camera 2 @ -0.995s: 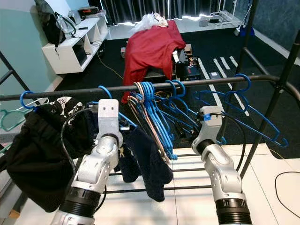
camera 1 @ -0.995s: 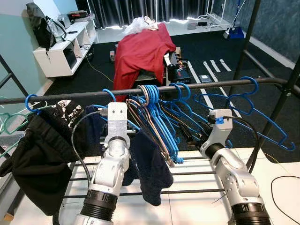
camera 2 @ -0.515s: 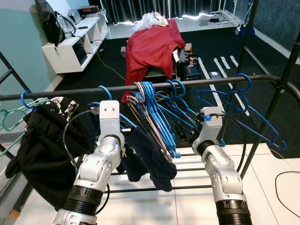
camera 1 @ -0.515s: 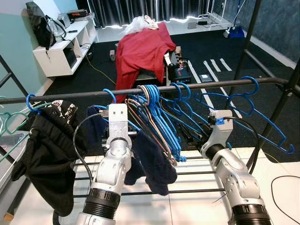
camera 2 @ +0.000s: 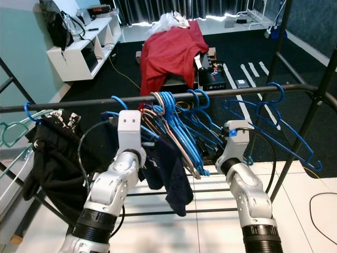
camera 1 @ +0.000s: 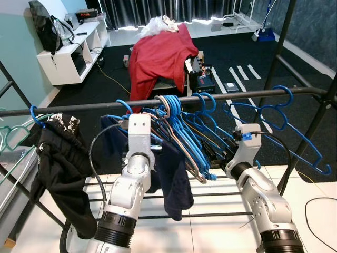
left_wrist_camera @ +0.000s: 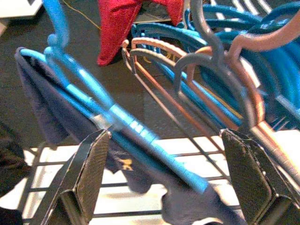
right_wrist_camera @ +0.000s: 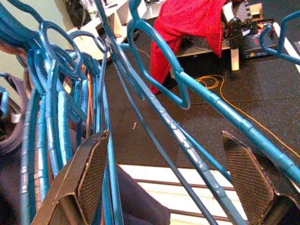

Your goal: Hang hanger

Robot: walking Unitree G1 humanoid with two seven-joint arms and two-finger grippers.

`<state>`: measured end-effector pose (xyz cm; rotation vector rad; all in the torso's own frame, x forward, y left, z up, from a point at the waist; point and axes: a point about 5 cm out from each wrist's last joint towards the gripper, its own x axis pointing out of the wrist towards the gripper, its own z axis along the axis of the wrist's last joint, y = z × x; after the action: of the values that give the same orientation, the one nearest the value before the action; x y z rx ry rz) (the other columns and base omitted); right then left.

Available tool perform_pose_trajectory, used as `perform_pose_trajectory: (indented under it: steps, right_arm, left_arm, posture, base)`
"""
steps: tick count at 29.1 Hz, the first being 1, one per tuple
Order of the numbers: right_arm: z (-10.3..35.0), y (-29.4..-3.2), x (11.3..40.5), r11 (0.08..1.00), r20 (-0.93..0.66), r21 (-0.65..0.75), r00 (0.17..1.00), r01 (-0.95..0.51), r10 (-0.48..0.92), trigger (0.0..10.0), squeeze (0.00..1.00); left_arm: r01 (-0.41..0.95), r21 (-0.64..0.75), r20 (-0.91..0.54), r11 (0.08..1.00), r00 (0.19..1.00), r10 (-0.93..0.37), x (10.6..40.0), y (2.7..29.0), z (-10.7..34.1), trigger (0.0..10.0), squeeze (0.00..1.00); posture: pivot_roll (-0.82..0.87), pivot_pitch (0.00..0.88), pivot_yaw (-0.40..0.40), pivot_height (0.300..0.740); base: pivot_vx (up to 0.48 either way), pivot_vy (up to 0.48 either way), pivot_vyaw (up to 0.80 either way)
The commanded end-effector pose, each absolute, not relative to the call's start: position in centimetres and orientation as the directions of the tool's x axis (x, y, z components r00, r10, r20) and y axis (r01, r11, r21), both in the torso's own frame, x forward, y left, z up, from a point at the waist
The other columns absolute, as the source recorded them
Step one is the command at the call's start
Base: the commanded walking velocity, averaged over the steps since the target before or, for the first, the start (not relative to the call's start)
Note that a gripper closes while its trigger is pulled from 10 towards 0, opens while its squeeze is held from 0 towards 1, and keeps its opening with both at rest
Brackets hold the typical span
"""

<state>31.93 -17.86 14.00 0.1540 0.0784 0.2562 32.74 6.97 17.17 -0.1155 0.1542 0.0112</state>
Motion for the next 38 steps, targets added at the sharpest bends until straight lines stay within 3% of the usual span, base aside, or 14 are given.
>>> perform_pose_trajectory:
  steps: [1, 11, 13, 15, 18, 21, 37, 38]
  right_arm:
    - [14.0, -17.4, 31.9, 0.949, -0.056, 0.177, 0.96, -0.262, 0.276, 10.0, 0.0]
    - [13.9, -17.5, 31.9, 0.949, -0.061, 0.173, 0.959, -0.265, 0.278, 10.0, 0.0]
    - [13.9, -17.5, 31.9, 0.949, -0.061, 0.172, 0.959, -0.264, 0.277, 10.0, 0.0]
    - [13.9, -17.5, 31.9, 0.949, -0.061, 0.172, 0.959, -0.264, 0.277, 10.0, 0.0]
    - [14.0, -17.5, 31.9, 0.949, -0.059, 0.172, 0.959, -0.263, 0.276, 10.0, 0.0]
    - [14.0, -17.5, 31.9, 0.949, -0.059, 0.173, 0.959, -0.262, 0.276, 10.0, 0.0]
    - [14.1, -17.4, 31.9, 0.949, -0.054, 0.179, 0.961, -0.258, 0.271, 10.0, 0.0]
    - [14.1, -17.4, 31.9, 0.95, -0.053, 0.179, 0.961, -0.257, 0.27, 10.0, 0.0]
  left_arm:
    - [-0.052, -0.156, -0.164, 0.986, 0.986, 0.026, 32.7, 7.5, 17.2, 10.0, 0.0]
    - [-0.072, -0.163, -0.156, 0.984, 0.987, 0.046, 32.6, 8.7, 17.6, 10.0, 0.0]
    - [-0.07, -0.079, -0.26, 0.994, 0.964, 0.047, 32.3, 7.7, 15.4, 10.0, 0.0]
    - [-0.07, -0.079, -0.26, 0.994, 0.964, 0.047, 32.3, 7.7, 15.4, 10.0, 0.0]
    - [-0.083, 0.059, -0.352, 0.995, 0.931, 0.098, 32.0, 7.0, 13.0, 10.0, 0.0]
    - [-0.099, 0.108, -0.373, 0.989, 0.918, 0.133, 32.0, 6.9, 12.4, 10.0, 0.0]
    - [-0.151, 0.185, -0.342, 0.971, 0.917, 0.208, 32.7, 7.3, 12.9, 10.0, 0.0]
    - [-0.132, 0.179, -0.315, 0.975, 0.931, 0.184, 32.8, 7.6, 13.2, 6.4, 0.0]
  posture:
    - [-0.1, 0.073, 0.103, 0.735]
    - [-0.1, 0.062, 0.1, 0.735]
    - [-0.1, 0.068, 0.1, 0.735]
    - [-0.1, 0.068, 0.1, 0.735]
    - [-0.11, 0.072, 0.101, 0.735]
    - [-0.1, 0.073, 0.101, 0.735]
    - [-0.1, 0.078, 0.108, 0.735]
    - [-0.1, 0.077, 0.108, 0.735]
  base:
    - [0.0, 0.0, 0.0]
    - [0.0, 0.0, 0.0]
    - [0.0, 0.0, 0.0]
    - [0.0, 0.0, 0.0]
    - [0.0, 0.0, 0.0]
    - [0.0, 0.0, 0.0]
    - [0.0, 0.0, 0.0]
    - [0.0, 0.0, 0.0]
